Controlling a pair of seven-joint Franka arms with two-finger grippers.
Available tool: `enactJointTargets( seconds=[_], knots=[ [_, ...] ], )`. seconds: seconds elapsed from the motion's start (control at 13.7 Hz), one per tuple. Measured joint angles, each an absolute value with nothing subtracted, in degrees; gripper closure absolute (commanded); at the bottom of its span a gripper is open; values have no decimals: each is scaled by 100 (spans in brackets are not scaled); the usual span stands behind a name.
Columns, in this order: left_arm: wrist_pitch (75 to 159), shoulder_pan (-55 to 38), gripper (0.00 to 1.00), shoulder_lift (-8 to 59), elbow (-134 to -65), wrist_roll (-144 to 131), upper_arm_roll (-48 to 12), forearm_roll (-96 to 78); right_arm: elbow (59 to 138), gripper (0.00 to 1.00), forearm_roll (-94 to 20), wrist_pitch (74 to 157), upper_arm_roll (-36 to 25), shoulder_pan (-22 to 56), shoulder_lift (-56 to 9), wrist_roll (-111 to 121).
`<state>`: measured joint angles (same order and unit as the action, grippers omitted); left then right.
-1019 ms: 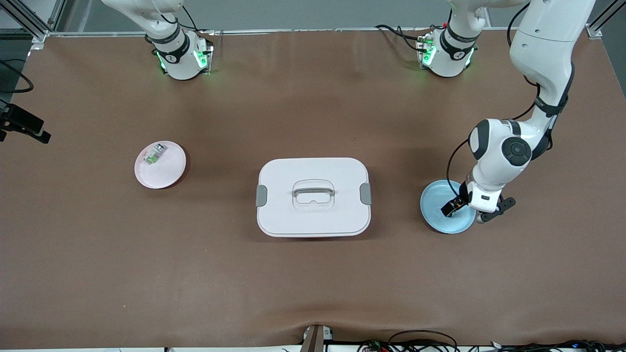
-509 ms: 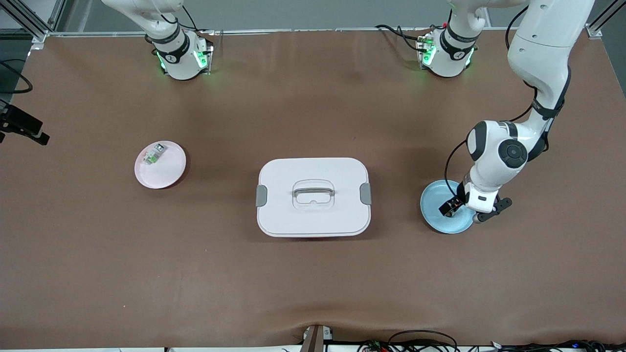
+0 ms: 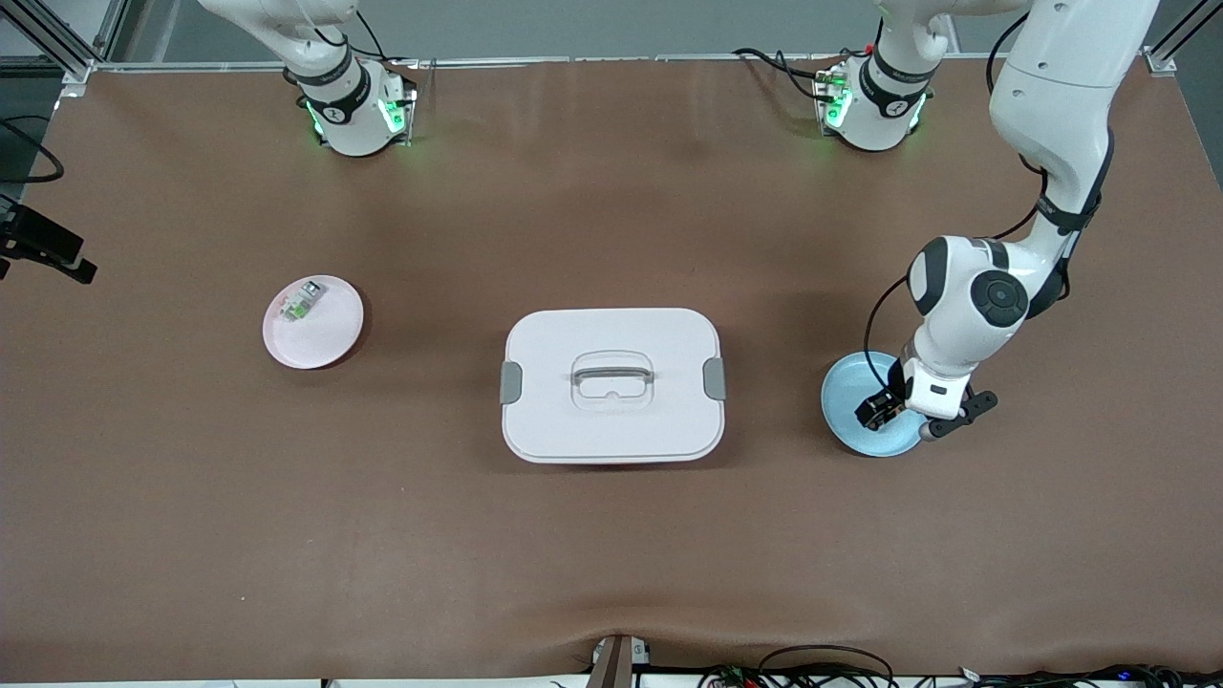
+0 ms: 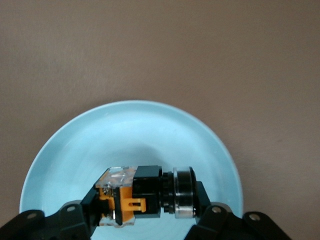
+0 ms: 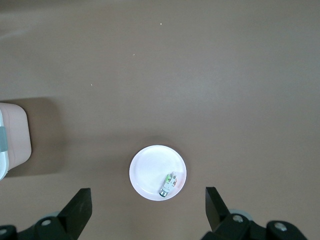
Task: Transfer orange switch to right arm and place
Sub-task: 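Close the left gripper on the orange switch, then lift the switch with the left gripper while the right gripper approaches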
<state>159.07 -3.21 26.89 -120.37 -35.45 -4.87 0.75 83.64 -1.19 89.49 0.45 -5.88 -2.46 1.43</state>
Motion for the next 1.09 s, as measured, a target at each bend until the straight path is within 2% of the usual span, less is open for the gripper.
enactJointTargets(
  seconds=[0.15, 0.29, 0.51, 0.8, 1.09],
  knots=[
    [15670, -318, 100, 2464, -11883, -3753, -566, 74, 8365, 0, -119, 8947, 45, -588, -246, 143],
    [15075, -321, 100, 2297, -11541, -4190, -761, 74, 8365, 0, -119, 8933, 49, -588, -246, 143],
    [13846, -359, 100, 2190, -10660, -5019, -1124, 74, 8365, 0, -121, 8933, 52, -588, -246, 143],
    [12504, -677, 100, 2156, -9606, -6037, -1258, 74, 8366, 0, -127, 8921, 118, -546, -246, 143],
    [12119, -1085, 100, 2155, -9093, -6734, -1266, 74, 8376, 0, -308, 8784, 141, -507, -247, 143]
  ],
)
